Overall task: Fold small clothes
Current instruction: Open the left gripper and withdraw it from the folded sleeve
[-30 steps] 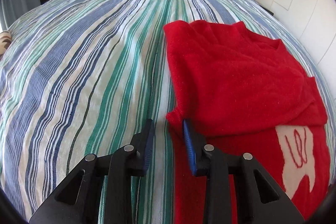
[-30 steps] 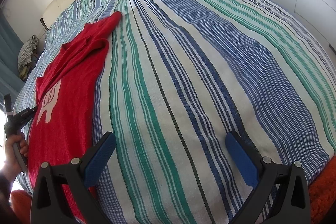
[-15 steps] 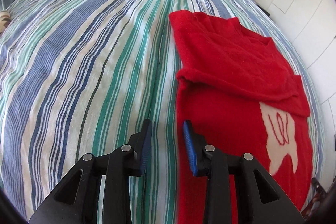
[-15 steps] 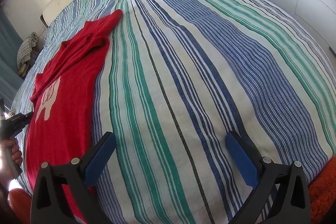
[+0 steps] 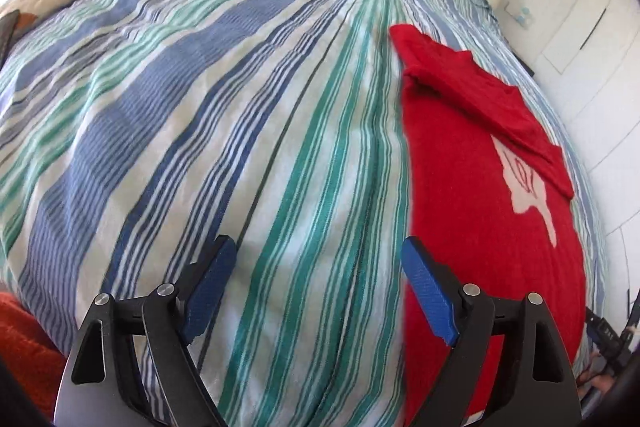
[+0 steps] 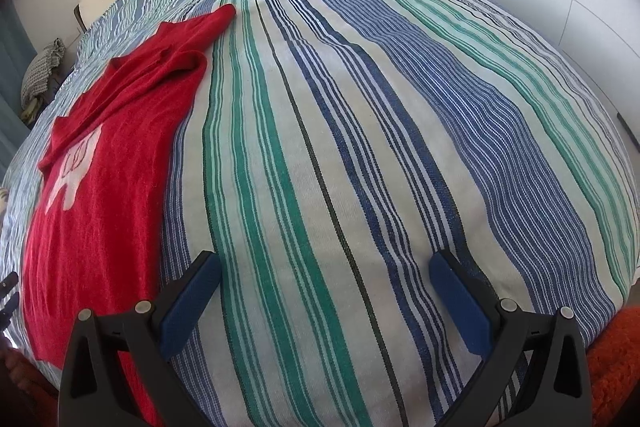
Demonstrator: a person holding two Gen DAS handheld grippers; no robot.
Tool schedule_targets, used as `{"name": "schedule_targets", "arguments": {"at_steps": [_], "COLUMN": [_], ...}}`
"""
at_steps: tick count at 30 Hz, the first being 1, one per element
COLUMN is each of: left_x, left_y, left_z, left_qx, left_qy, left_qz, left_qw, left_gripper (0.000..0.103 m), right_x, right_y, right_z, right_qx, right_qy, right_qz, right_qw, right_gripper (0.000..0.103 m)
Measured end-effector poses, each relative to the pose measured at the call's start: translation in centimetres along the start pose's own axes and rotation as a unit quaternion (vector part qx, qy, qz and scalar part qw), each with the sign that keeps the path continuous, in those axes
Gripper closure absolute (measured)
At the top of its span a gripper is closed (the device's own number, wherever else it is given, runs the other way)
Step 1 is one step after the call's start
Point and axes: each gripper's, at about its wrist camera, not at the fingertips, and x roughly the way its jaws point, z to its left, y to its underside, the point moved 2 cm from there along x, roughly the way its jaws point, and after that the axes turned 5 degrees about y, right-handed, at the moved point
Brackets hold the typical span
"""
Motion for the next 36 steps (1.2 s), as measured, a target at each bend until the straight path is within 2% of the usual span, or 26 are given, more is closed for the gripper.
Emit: {"name": "schedule_targets", "arguments": {"at_steps": [2, 6, 13, 36], "left_x": [0.2, 0.6, 1.3, 1.6], "left_y": [-0.2, -0.2, 0.4, 0.7], "left_z": [0.0, 0.2, -0.2, -0.4], "left_qx": [0.01, -0.002, 0.027, 0.038], "left_qy": [-0.014, -0.017, -0.039, -0.055], "left_qz": [0.0, 0.002, 0.009, 0.019], "left_qw": [0.9999, 0.9999, 0.9988, 0.9976], "left_gripper": [0.017, 0.015, 0.013, 0.007], "right_x": [0.0, -0.2, -0.2, -0.3], "right_y": [0.1, 0.5, 0.6, 0.7], "right_z": [0.1, 0.0, -0.1, 0.1], "right_qx": [-0.004, -0.01, -0.017, -0.024], "right_qy": [0.003, 0.001, 0.003, 0.009], "right_qz": [-0.004, -0.012, -0.019, -0.026], "right_qw": [1.0, 1.0, 1.0, 0.999], "right_gripper": [0.0, 0.0, 0.0, 0.0]}}
